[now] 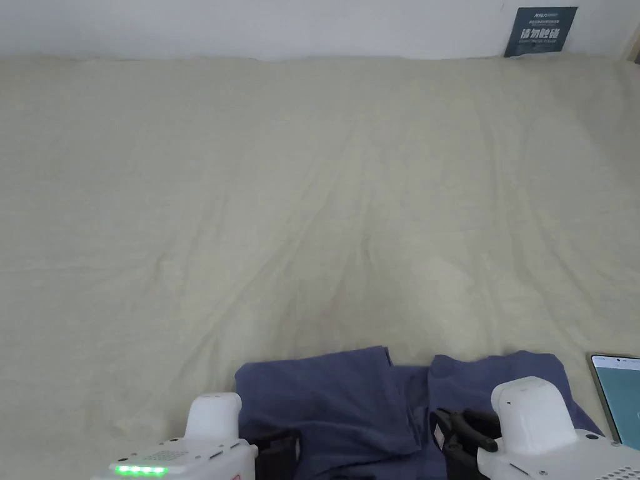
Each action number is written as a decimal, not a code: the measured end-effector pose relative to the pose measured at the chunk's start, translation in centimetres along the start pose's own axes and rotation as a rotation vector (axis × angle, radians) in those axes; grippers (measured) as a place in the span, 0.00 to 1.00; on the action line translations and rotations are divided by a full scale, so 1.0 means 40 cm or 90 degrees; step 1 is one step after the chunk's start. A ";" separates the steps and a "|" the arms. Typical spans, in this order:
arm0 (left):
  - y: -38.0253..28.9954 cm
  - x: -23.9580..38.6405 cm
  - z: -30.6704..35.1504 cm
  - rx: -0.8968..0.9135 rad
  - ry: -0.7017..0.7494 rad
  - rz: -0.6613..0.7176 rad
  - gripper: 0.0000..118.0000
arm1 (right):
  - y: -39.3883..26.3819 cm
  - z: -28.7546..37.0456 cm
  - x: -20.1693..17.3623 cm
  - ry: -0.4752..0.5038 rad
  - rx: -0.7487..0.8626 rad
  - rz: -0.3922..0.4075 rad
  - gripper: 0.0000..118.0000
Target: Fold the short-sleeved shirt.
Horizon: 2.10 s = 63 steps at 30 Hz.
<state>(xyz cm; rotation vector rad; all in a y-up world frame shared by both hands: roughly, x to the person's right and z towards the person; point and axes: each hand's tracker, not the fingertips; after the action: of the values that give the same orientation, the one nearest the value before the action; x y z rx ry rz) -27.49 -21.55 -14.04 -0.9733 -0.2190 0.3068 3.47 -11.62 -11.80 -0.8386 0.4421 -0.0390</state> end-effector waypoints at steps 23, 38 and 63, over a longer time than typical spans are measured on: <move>0.109 -0.327 0.227 0.099 -0.019 0.099 0.09 | 0.027 -0.001 -0.025 -0.006 -0.010 0.001 0.05; 0.200 -0.278 0.400 0.130 0.077 -0.035 0.09 | 0.026 -0.012 -0.061 0.010 -0.006 0.017 0.05; 0.190 0.241 0.036 -0.096 -0.109 -0.288 0.35 | -0.041 0.054 0.119 -0.010 0.027 -0.104 0.05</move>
<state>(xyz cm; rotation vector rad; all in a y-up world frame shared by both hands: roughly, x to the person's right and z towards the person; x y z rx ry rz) -20.13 -13.04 -19.17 -1.0169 -0.6148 -0.0438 8.88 -12.18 -11.08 -0.8305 0.3563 -0.1914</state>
